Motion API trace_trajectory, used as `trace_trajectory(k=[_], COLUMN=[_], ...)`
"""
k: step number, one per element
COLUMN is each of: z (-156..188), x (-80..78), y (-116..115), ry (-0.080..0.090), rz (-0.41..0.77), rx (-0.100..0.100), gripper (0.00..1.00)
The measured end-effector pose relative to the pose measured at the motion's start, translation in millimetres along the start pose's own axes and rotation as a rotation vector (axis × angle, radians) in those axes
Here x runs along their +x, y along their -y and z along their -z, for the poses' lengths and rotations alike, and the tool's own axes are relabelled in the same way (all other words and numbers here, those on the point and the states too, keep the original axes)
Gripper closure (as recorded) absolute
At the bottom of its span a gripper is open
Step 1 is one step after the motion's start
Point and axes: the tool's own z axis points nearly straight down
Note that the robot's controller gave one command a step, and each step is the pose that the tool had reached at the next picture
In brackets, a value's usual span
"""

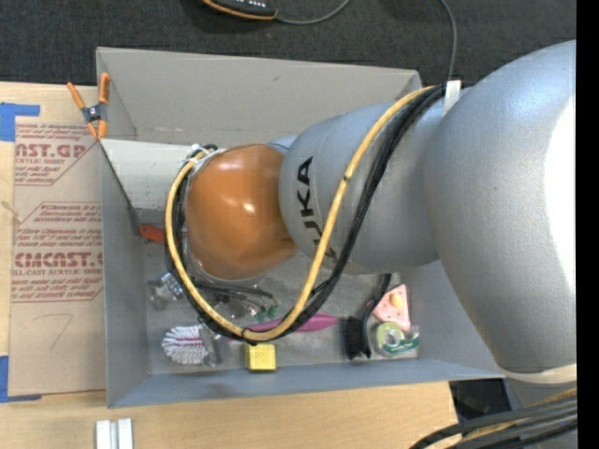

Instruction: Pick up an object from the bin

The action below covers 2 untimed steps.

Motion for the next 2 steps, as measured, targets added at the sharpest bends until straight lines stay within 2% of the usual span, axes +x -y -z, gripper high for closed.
trace_trajectory(k=[1,2], z=[-54,-32], x=[1.6,19.3], y=[25,83], ry=[0.005,0.007], rz=[-0.208,0.282], rx=[0.001,0.001], gripper=[0.00,0.00])
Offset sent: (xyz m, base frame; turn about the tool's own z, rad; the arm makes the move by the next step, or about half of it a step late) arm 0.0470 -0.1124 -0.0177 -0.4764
